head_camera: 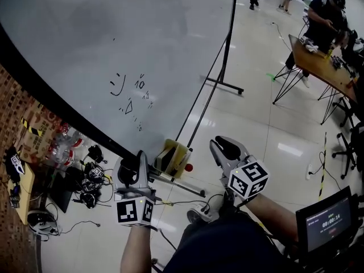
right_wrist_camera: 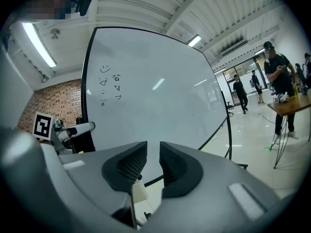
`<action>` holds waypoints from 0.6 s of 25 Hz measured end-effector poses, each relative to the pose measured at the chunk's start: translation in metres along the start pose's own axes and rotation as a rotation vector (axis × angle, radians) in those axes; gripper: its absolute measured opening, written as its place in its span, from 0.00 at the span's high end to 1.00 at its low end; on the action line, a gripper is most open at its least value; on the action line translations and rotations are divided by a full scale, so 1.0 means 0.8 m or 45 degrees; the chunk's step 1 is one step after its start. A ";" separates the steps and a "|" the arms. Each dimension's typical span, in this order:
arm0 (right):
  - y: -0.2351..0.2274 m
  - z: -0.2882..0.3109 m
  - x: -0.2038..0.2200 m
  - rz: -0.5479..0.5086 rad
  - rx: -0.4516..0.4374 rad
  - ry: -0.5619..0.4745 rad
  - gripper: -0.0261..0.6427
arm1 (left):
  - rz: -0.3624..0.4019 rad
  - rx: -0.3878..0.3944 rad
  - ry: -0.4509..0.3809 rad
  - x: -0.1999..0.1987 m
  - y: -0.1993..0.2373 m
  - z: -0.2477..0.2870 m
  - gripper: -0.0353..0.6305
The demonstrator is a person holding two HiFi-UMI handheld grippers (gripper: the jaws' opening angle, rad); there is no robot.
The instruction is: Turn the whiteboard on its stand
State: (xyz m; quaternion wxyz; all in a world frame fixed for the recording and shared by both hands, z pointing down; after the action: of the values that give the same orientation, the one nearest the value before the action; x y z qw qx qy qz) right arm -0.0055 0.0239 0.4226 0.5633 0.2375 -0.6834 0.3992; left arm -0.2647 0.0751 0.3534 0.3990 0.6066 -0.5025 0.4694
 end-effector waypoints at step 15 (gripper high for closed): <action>-0.037 -0.011 0.008 0.038 -0.080 0.018 0.84 | -0.039 0.019 0.061 0.037 0.006 -0.025 0.50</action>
State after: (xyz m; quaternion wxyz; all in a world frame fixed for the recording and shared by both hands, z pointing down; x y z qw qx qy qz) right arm 0.0205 0.0150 0.4375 0.5692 0.2068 -0.6950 0.3876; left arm -0.2714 0.0863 0.3869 0.4135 0.6057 -0.4799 0.4815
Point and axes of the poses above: the fingertips, and each gripper's own axes: z forward along the fingers, y to its left, x out of its underside, the point moved 5 cm from there along -z, backward along the fingers, and after that the axes turned 11 degrees about -y, right-handed, at the moved point
